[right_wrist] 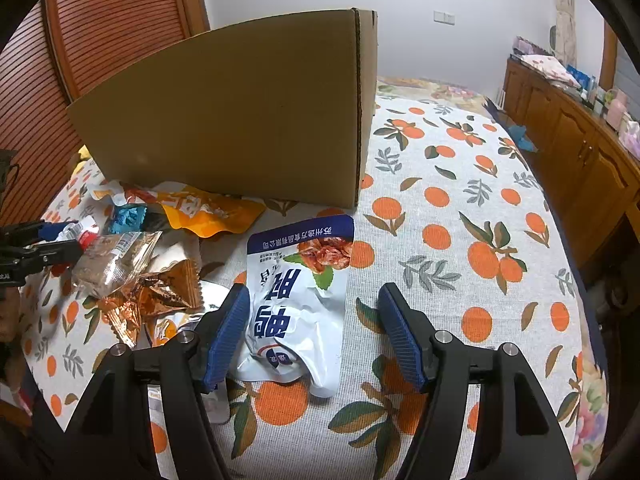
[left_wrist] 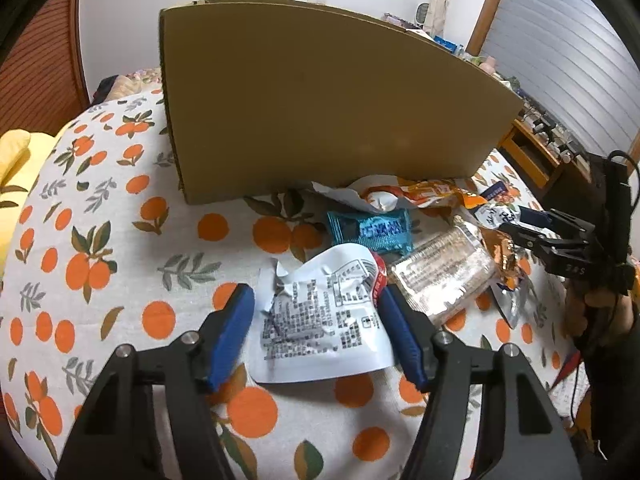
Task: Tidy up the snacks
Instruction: 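Lower the left tool onto a white printed packet while the right tool reaches the duck-neck pouch, then close the left tool on the white packet while the right tool grasps the duck-neck pouch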
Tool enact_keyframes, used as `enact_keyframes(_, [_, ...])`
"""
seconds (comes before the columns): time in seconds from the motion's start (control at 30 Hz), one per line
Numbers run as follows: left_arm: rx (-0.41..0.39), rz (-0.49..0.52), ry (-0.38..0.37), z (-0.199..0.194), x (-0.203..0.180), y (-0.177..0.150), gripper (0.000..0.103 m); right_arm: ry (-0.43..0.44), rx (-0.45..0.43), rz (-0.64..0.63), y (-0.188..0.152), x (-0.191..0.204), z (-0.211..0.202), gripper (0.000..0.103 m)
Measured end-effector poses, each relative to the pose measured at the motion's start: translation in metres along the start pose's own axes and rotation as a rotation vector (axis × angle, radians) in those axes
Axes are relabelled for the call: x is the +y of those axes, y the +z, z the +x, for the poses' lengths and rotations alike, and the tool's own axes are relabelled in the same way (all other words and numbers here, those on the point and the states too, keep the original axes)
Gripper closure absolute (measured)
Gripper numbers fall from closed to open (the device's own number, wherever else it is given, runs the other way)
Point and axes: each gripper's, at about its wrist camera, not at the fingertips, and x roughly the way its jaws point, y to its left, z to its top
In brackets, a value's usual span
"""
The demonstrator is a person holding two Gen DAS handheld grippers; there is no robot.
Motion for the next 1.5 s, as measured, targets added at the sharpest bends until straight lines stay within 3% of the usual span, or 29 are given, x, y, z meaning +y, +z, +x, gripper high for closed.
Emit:
enact_keyframes(0.1, [-0.003, 0.018, 0.028, 0.004, -0.003, 0.003, 0.036, -0.001, -0.001, -0.003, 0.0, 0.001, -0.001, 0.034])
enact_keyframes(0.23, [-0.012, 0.05, 0.076, 0.005, -0.007, 0.002, 0.049, -0.004, -0.004, -0.011, -0.001, 0.002, -0.001, 0.034])
enact_keyframes(0.63, [-0.047, 0.037, 0.042, -0.015, 0.001, -0.002, 0.063, -0.025, 0.02, -0.111, -0.001, 0.02, 0.004, 0.032])
enact_keyframes(0.83, [-0.042, 0.043, 0.035, -0.017, -0.002, -0.006, 0.065, -0.014, 0.028, -0.106, 0.0, 0.017, 0.006, 0.032])
enact_keyframes(1.07, [-0.062, 0.018, 0.025, -0.023, 0.003, -0.006, 0.065, -0.001, 0.025, -0.113, -0.001, 0.019, 0.003, 0.046])
enact_keyframes(1.5, [-0.107, 0.039, 0.0, -0.042, -0.011, 0.002, 0.065, 0.014, 0.0, -0.082, -0.005, 0.011, -0.01, 0.046])
